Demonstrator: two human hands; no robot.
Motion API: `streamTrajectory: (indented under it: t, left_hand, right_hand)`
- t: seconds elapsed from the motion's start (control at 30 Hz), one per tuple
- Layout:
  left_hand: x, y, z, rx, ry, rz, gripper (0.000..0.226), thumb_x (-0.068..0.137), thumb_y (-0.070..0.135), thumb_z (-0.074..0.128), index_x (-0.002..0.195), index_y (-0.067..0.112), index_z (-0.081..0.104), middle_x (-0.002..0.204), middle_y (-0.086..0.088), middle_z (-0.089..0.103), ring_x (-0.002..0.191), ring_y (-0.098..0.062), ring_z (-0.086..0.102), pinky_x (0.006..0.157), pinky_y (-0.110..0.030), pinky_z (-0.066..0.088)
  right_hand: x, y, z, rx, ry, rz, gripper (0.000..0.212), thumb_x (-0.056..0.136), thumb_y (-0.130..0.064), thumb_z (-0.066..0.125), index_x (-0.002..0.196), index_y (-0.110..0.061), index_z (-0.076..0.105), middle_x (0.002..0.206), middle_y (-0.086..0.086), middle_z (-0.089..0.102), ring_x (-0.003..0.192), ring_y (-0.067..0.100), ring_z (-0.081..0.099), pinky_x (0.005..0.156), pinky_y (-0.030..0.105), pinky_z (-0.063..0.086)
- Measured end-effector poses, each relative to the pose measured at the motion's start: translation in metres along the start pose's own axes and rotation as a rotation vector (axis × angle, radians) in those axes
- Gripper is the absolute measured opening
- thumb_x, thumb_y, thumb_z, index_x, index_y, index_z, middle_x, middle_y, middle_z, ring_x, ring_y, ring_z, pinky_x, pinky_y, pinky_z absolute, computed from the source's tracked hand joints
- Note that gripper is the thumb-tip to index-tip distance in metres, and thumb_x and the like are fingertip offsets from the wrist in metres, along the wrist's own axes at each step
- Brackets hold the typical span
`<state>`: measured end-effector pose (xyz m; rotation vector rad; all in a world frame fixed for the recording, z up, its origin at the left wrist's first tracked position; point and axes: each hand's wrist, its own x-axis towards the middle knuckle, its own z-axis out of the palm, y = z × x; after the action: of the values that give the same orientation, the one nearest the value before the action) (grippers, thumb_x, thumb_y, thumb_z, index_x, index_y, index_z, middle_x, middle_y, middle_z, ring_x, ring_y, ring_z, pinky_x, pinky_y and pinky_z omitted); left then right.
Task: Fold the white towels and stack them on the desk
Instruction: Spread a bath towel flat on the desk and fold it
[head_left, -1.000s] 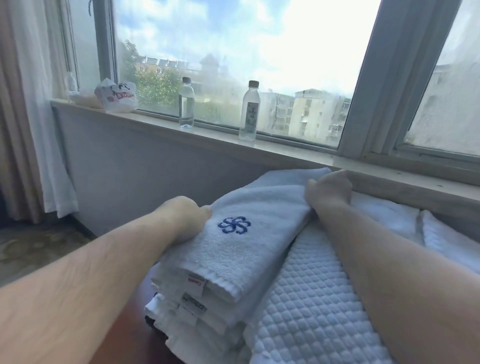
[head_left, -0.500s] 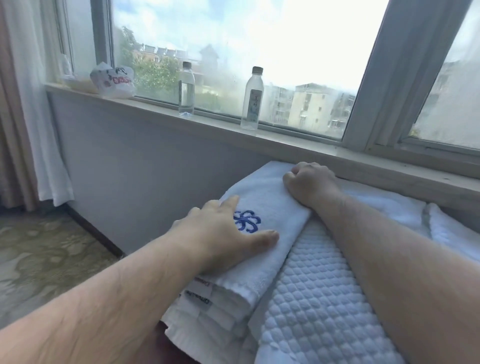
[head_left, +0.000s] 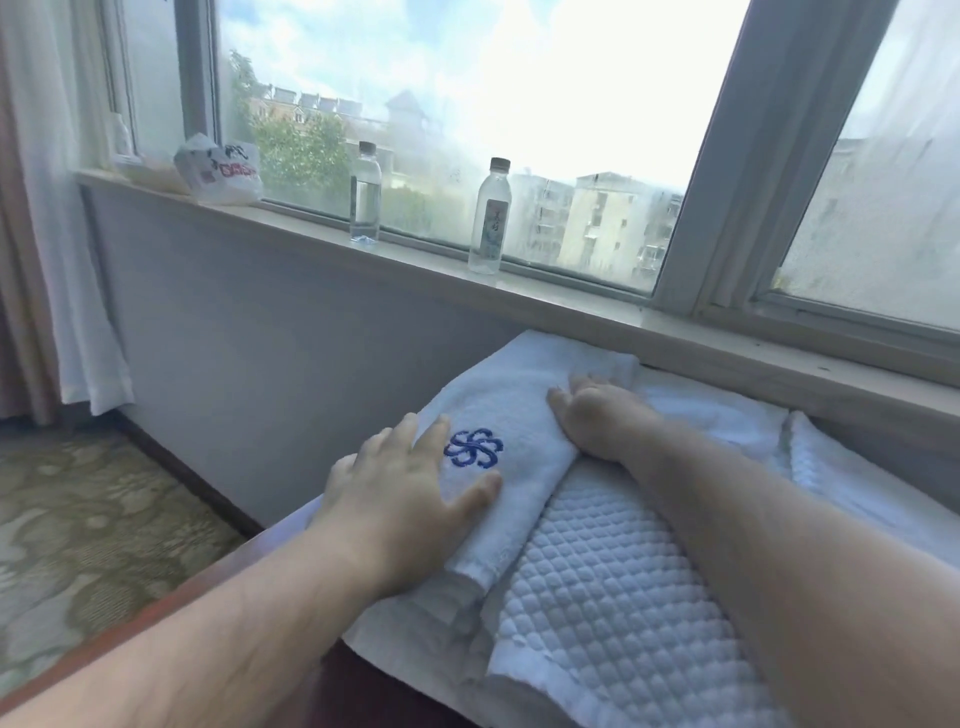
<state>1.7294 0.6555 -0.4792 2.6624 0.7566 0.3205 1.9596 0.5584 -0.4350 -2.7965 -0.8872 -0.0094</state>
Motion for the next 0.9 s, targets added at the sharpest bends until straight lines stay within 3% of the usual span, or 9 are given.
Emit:
streamTrajectory:
  t: [0.1, 0.23, 0.37, 0.47, 0.53, 0.67, 0.73, 0.8, 0.9]
  left_hand:
    - [-0.028, -0.007, -0.002, -0.014, 0.015, 0.027, 0.081, 0.09, 0.074, 0.017, 0.16, 0.037, 0.0, 0.169, 0.006, -0.006, 0.154, -0.012, -0.008, 0.125, -0.038, -0.001]
    - [-0.074, 0.0, -0.008, -0.073, 0.01, 0.09, 0.072, 0.096, 0.068, 0.024, 0.16, 0.038, 0.007, 0.168, 0.015, -0.003, 0.152, -0.004, -0.008, 0.124, -0.032, -0.005]
    - [-0.117, 0.016, -0.015, -0.164, -0.034, 0.144, 0.067, 0.098, 0.064, 0.032, 0.159, 0.037, 0.019, 0.167, 0.016, 0.009, 0.152, -0.002, 0.0, 0.125, -0.034, 0.001]
    - [-0.144, 0.038, -0.016, -0.167, -0.049, 0.189, 0.065, 0.1, 0.06, 0.037, 0.158, 0.034, 0.024, 0.166, 0.013, 0.017, 0.152, -0.002, 0.006, 0.125, -0.033, 0.006]
    - [-0.16, 0.057, -0.014, -0.169, -0.064, 0.222, 0.064, 0.1, 0.059, 0.038, 0.158, 0.032, 0.025, 0.165, 0.013, 0.021, 0.151, -0.003, 0.008, 0.125, -0.034, 0.008]
    - [-0.191, 0.106, -0.004, -0.145, -0.073, 0.313, 0.063, 0.1, 0.058, 0.04, 0.155, 0.029, 0.033, 0.162, 0.012, 0.029, 0.15, -0.006, 0.016, 0.123, -0.032, 0.014]
    - [-0.207, 0.136, 0.009, -0.16, -0.098, 0.359, 0.059, 0.1, 0.056, 0.044, 0.152, 0.028, 0.038, 0.158, 0.009, 0.036, 0.148, -0.01, 0.023, 0.122, -0.035, 0.02]
    - [-0.222, 0.17, 0.032, -0.191, -0.126, 0.403, 0.055, 0.1, 0.053, 0.047, 0.149, 0.027, 0.043, 0.154, 0.006, 0.04, 0.145, -0.013, 0.028, 0.12, -0.038, 0.025]
    - [-0.246, 0.221, 0.072, -0.211, -0.105, 0.442, 0.055, 0.097, 0.05, 0.051, 0.146, 0.026, 0.047, 0.153, 0.0, 0.037, 0.144, -0.02, 0.029, 0.119, -0.039, 0.026]
  right_hand:
    - [-0.045, 0.006, -0.004, 0.036, 0.004, -0.048, 0.055, 0.106, -0.048, 0.029, 0.142, -0.01, 0.047, 0.154, 0.014, 0.042, 0.141, 0.029, 0.039, 0.114, 0.04, 0.031]
    - [-0.116, 0.011, -0.012, 0.002, 0.011, -0.112, 0.044, 0.105, -0.049, 0.035, 0.127, -0.02, 0.06, 0.143, 0.008, 0.055, 0.131, 0.026, 0.049, 0.106, 0.038, 0.037]
    - [-0.189, 0.015, -0.018, -0.035, 0.028, -0.167, 0.038, 0.102, -0.048, 0.042, 0.122, -0.022, 0.061, 0.13, -0.001, 0.059, 0.121, 0.02, 0.054, 0.098, 0.037, 0.043]
    - [-0.239, 0.03, -0.027, -0.062, 0.018, -0.196, 0.026, 0.1, -0.047, 0.046, 0.089, -0.026, 0.054, 0.098, -0.01, 0.056, 0.094, 0.014, 0.056, 0.075, 0.034, 0.041]
    - [-0.267, 0.049, -0.036, -0.057, 0.011, -0.152, 0.026, 0.098, -0.045, 0.049, 0.091, -0.022, 0.059, 0.099, -0.006, 0.06, 0.091, 0.016, 0.058, 0.076, 0.035, 0.048]
    - [-0.329, 0.106, -0.051, 0.038, 0.063, -0.017, 0.036, 0.096, -0.043, 0.052, 0.122, -0.023, 0.067, 0.126, -0.006, 0.065, 0.115, 0.018, 0.06, 0.095, 0.034, 0.05]
    - [-0.364, 0.143, -0.051, 0.126, 0.138, 0.049, 0.029, 0.093, -0.038, 0.054, 0.108, -0.021, 0.072, 0.11, -0.007, 0.07, 0.105, 0.017, 0.064, 0.087, 0.034, 0.053]
    - [-0.399, 0.185, -0.041, 0.227, 0.245, 0.146, 0.019, 0.09, -0.034, 0.058, 0.095, -0.024, 0.073, 0.09, -0.012, 0.07, 0.091, 0.013, 0.065, 0.073, 0.024, 0.048]
    - [-0.452, 0.245, -0.016, 0.367, 0.356, 0.314, 0.014, 0.088, -0.027, 0.064, 0.095, -0.03, 0.076, 0.087, -0.014, 0.07, 0.089, 0.009, 0.064, 0.072, 0.016, 0.041]
